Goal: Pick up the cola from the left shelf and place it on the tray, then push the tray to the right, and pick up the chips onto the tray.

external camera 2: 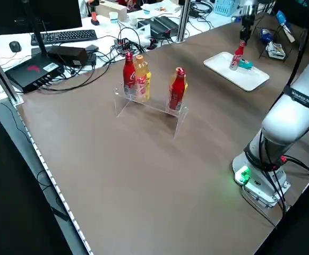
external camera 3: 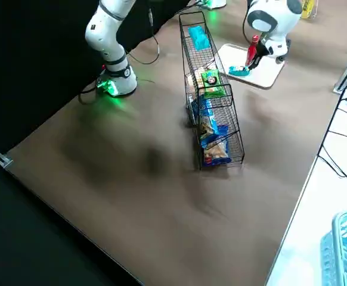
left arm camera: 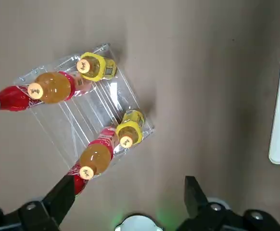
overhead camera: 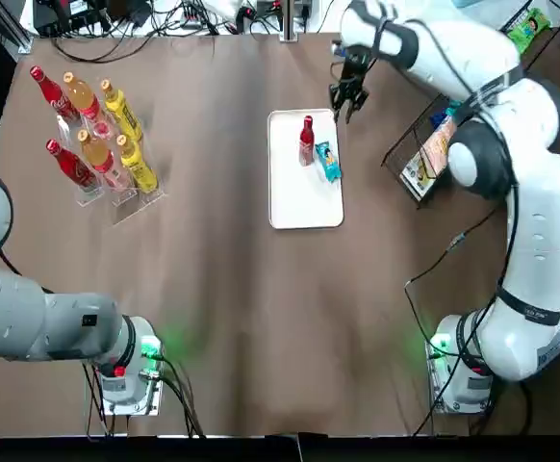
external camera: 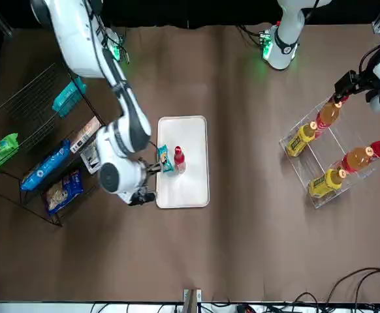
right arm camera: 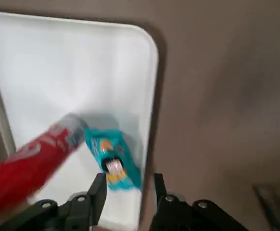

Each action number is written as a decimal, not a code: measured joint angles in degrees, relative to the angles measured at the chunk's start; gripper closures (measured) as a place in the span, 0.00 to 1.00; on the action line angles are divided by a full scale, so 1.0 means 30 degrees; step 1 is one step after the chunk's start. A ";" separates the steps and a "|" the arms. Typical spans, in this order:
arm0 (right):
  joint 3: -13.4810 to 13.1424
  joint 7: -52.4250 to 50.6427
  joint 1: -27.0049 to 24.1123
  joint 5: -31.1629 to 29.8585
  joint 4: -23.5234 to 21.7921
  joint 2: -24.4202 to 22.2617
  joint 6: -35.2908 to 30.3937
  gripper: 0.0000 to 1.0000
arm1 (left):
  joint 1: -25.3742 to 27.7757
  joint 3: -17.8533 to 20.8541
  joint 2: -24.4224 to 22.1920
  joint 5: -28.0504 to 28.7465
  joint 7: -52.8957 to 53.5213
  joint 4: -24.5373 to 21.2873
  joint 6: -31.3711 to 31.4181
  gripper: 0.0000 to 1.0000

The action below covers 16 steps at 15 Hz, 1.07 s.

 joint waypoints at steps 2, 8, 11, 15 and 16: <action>-0.0036 -0.0983 -0.1159 -0.0987 0.0224 -0.1882 -0.2569 0.52 | 0.0001 0.0034 0.0058 0.0000 0.0028 -0.0082 0.0021 0.00; -0.0034 -0.1336 -0.2043 -0.4729 0.0252 -0.5721 -0.5341 0.55 | -0.0235 0.0015 0.0070 0.0000 0.0025 -0.0110 0.0050 0.00; -0.0043 -0.1335 -0.2560 -0.5016 0.0248 -0.7301 -0.6549 0.49 | -0.0418 -0.0009 0.0065 0.0000 0.0023 -0.0106 0.0069 0.00; -0.0046 -0.1356 -0.3717 -0.5017 0.0100 -0.9231 -0.6869 0.23 | -0.0416 -0.0029 0.0046 0.0000 0.0031 -0.0103 0.0078 0.00; -0.0048 -0.1356 -0.4103 -0.5020 -0.0033 -0.9622 -0.6922 0.22 | -0.0416 -0.0029 0.0042 0.0000 0.0037 -0.0102 0.0079 0.00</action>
